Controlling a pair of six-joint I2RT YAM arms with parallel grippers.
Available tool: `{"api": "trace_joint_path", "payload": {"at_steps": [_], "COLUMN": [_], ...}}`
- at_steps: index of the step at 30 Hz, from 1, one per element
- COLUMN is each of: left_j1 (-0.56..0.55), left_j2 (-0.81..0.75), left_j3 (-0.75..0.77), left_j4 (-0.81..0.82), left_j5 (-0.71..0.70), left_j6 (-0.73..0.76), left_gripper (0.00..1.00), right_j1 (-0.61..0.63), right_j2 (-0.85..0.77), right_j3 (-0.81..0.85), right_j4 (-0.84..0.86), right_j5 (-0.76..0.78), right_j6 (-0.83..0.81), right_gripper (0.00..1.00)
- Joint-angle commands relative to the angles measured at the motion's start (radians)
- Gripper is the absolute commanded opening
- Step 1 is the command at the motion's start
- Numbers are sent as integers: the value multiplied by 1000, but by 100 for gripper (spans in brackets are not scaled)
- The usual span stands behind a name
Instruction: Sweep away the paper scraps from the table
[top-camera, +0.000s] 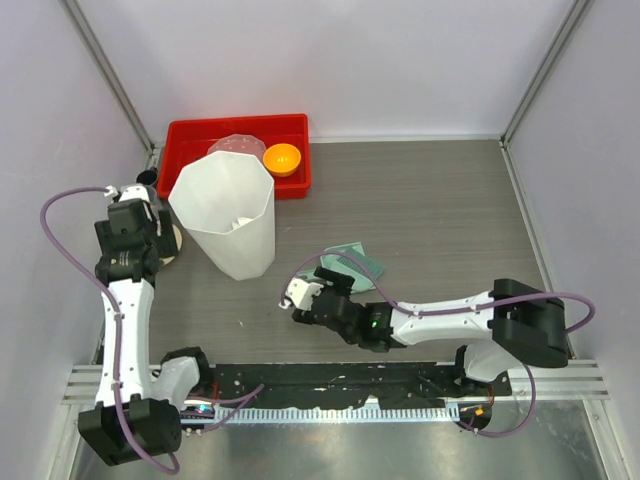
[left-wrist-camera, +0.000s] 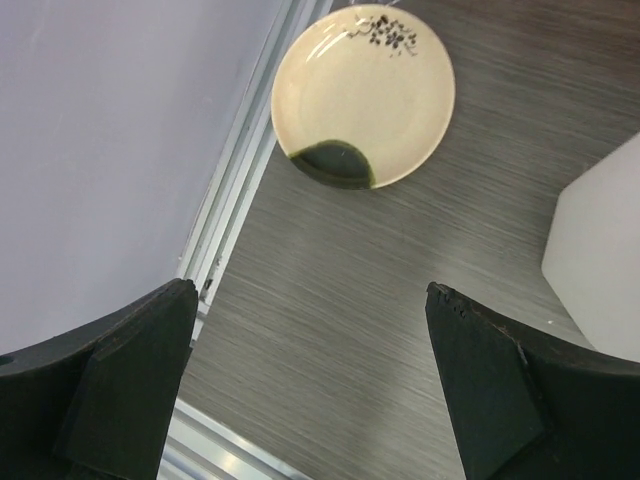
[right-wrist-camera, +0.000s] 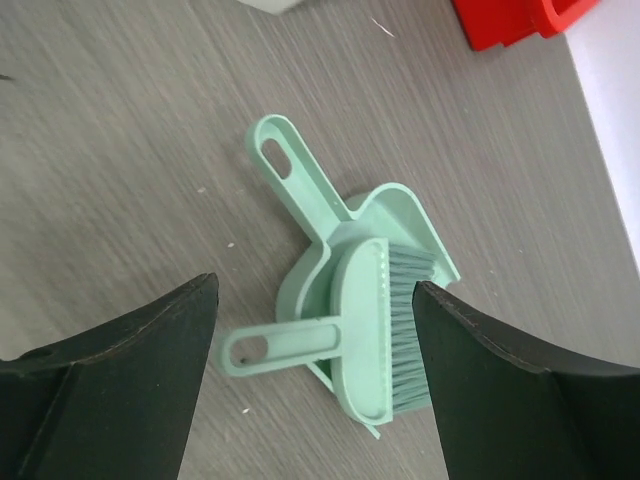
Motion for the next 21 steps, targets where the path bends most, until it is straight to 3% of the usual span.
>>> {"api": "trace_joint_path", "payload": {"at_steps": [1,7,10,11,15,17,21], "left_j1": [63,120,124,127,126,127,127], "left_j2": [27,111,172,183,187,151,73], "left_j3": [-54,-172,-183,-192,-299,-382,-537], "left_j4": [136,255,304,327,494,617,903], "left_j5": [21,123,128,134,232,278,404], "left_j6": [-58,-66,-61,-57,-46,-45,-58], "left_gripper": [100,100,100,100,100,100,100], "right_j1": [7,-8,-132,-239,-468,-563,-897], "right_j2": [-134,-243,-273,-285,-326,-355,-415], "right_j3": [71,142,186,192,177,156,87], "right_j4": [-67,-200,-286,-304,-335,-337,-329], "right_j5": [-144,-274,-322,-353,-367,-373,-477], "right_j6": [86,152,259,293,391,446,523], "right_gripper": [84,86,88,88,88,90,90]}}
